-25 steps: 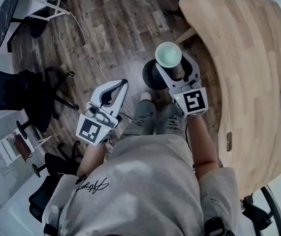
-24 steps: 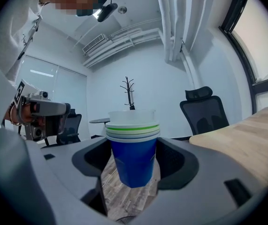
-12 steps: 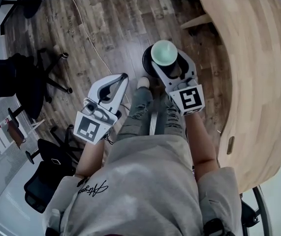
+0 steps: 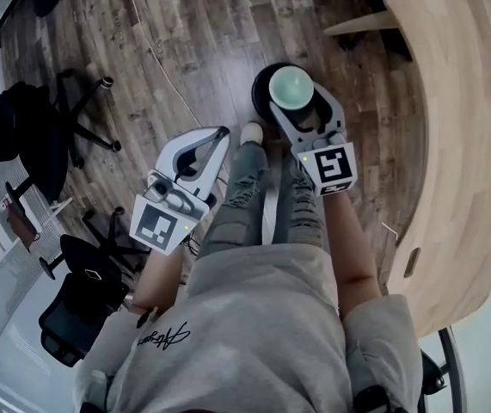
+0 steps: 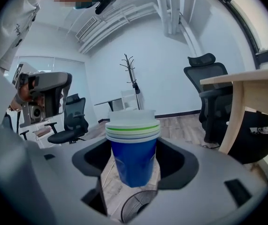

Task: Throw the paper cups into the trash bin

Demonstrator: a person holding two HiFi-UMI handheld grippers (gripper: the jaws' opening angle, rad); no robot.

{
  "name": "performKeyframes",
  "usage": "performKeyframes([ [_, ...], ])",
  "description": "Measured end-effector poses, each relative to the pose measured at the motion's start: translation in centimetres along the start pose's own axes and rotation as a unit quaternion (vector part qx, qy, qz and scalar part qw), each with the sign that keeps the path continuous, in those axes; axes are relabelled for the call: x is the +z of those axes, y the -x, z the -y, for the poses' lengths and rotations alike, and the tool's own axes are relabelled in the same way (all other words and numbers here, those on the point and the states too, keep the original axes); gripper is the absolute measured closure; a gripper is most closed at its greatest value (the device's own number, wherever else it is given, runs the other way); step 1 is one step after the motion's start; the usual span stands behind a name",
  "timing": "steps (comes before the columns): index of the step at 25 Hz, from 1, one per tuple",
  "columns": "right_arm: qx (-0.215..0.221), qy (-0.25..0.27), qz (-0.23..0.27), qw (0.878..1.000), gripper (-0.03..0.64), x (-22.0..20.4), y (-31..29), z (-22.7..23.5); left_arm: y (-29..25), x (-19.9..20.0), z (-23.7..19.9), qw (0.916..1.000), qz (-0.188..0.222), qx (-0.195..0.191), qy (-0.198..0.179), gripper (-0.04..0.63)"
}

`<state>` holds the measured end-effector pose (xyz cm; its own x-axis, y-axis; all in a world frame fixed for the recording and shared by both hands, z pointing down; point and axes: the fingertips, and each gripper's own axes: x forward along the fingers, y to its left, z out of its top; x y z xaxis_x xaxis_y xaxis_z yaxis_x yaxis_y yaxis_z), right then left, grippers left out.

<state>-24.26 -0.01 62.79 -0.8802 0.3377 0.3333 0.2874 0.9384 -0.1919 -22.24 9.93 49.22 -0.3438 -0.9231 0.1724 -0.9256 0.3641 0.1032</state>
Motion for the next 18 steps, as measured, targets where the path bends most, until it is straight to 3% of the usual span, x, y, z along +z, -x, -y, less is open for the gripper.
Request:
performKeyframes([
  [3,0.005,-0.003,-0.029,1.000,0.313,-2.1,-0.4,-0.6,0.3,-1.7,0.2,0.9999,-0.007,-0.004,0.007,0.592],
  [9,0.013,-0.014,-0.039,0.999,0.313,-5.7,-2.1,-1.6,1.0,-5.1,-0.2,0.9992,-0.025,-0.006,0.029,0.592],
  [18,0.003,-0.020,-0.080,0.997,0.313,-11.9,-4.3,0.1,0.3,-7.3,-0.8,0.9991,-0.022,-0.015,0.033,0.592],
])
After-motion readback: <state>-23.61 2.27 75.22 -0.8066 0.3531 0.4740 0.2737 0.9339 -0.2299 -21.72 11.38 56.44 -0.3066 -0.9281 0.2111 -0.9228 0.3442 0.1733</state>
